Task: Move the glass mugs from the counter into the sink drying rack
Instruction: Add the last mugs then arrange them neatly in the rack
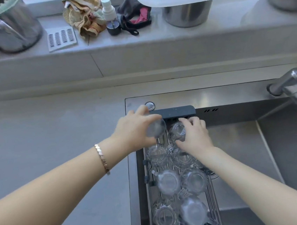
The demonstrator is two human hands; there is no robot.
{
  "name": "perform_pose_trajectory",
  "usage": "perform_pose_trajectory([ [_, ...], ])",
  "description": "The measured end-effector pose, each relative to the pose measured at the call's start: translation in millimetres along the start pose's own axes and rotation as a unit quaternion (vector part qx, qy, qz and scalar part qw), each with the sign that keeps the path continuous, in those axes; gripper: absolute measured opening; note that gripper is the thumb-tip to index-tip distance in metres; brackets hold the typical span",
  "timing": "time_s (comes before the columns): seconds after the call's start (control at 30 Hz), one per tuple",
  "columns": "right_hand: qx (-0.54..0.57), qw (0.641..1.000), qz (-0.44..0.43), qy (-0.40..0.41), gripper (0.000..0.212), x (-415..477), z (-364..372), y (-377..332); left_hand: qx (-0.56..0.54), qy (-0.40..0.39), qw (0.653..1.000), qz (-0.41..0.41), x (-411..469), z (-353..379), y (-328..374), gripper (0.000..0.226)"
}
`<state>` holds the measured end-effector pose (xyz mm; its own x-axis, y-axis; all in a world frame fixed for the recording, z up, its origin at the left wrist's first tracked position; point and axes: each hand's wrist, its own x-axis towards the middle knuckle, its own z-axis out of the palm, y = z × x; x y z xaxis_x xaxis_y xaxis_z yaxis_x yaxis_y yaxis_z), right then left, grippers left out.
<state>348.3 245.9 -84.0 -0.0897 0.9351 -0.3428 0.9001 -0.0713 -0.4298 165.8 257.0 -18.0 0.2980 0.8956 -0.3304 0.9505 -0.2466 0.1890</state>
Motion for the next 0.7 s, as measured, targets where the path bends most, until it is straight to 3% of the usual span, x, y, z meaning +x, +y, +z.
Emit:
perform_pose_trajectory([
  [0.07, 0.112, 0.989, -0.089, -0.023, 0.081, -12, -7, -15, -0.222, 0.045, 0.964, -0.137, -8, 0, -3, 0.056],
  [0.17, 0.18, 0.969, -0.161, -0.06, 0.09, -26, -10, -37, -0.523, 0.04, 0.8, -0.292, -7, 4, 5, 0.057],
  [0.23, 0.16, 0.972, -0.172, 0.017, 0.07, -27, -2, -40, -0.609, 0.02, 0.719, -0.334, -7, 9, 15, 0.055],
  [0.3, 0.193, 0.967, -0.149, 0.071, 0.046, -25, -1, -38, -0.631, 0.02, 0.703, -0.328, -8, 14, 20, 0.054],
  [0.37, 0.217, 0.965, -0.127, 0.071, 0.036, -22, -3, -32, -0.613, 0.011, 0.736, -0.285, -9, 17, 17, 0.066],
  [0.4, 0.216, 0.966, -0.124, 0.065, 0.035, -18, -5, -29, -0.583, -0.002, 0.771, -0.256, -10, 19, 14, 0.076],
  [0.47, 0.21, 0.968, -0.127, 0.047, 0.034, -12, -8, -24, -0.456, -0.031, 0.868, -0.193, -11, 22, 8, 0.092],
  [0.53, 0.202, 0.97, -0.136, 0.016, 0.035, -5, -11, -24, -0.243, -0.024, 0.961, -0.13, -12, 27, 5, 0.094],
  [0.6, 0.19, 0.971, -0.143, -0.01, 0.039, 1, -12, -25, -0.074, 0.016, 0.993, -0.085, -11, 32, 3, 0.087],
  [0.7, 0.189, 0.973, -0.129, -0.04, 0.042, 9, -13, -21, -0.028, 0.03, 0.997, -0.059, -6, 38, 3, 0.078],
])
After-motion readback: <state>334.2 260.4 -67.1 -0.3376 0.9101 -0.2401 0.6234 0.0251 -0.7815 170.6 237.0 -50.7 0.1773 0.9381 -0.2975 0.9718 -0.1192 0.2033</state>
